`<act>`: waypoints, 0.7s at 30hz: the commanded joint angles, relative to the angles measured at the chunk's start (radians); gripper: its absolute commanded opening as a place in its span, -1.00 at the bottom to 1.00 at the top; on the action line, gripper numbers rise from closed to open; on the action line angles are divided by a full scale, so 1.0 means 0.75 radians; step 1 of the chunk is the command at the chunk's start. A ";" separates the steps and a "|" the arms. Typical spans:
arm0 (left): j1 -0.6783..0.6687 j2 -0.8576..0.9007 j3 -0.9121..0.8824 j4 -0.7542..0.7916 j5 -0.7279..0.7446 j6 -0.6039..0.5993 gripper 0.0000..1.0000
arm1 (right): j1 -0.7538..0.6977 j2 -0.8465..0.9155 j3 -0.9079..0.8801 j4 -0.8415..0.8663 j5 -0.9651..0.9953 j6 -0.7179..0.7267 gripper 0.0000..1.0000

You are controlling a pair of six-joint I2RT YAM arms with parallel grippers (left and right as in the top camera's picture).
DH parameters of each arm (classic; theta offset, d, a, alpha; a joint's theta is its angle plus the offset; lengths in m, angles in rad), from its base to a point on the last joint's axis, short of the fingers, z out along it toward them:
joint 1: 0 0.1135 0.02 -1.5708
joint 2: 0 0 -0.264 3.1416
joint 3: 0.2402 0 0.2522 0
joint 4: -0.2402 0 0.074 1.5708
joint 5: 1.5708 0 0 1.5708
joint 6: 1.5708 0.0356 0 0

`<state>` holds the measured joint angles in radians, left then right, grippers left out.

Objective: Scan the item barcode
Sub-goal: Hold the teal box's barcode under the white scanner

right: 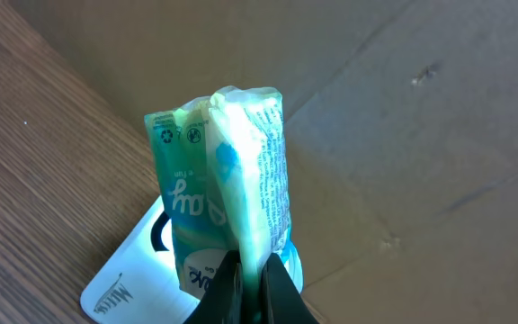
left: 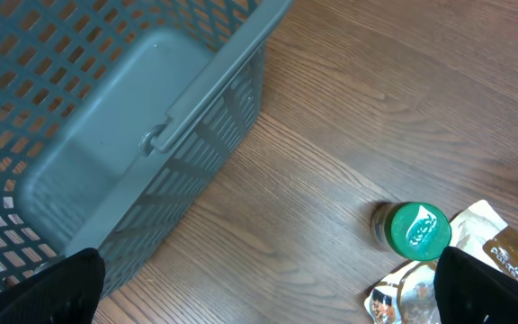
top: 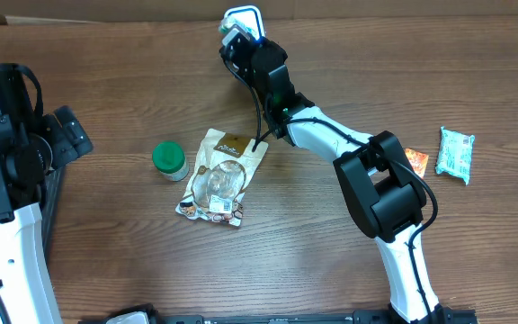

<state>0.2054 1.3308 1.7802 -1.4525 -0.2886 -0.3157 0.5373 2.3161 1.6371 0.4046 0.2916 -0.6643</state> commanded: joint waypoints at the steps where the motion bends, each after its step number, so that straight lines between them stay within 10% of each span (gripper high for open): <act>1: 0.007 -0.012 0.010 -0.003 -0.009 -0.023 0.99 | -0.006 -0.006 0.011 0.000 -0.007 0.114 -0.92; 11: 0.007 -0.012 0.010 -0.003 -0.009 -0.023 0.99 | 0.007 -0.369 0.011 -0.460 -0.204 0.539 -0.92; 21: 0.007 -0.012 0.010 -0.003 -0.009 -0.023 0.99 | -0.085 -1.034 0.011 -1.799 -0.426 1.136 -0.92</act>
<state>0.2054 1.3308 1.7802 -1.4528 -0.2890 -0.3157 0.5175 1.6016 1.6516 -0.7628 -0.0002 0.0139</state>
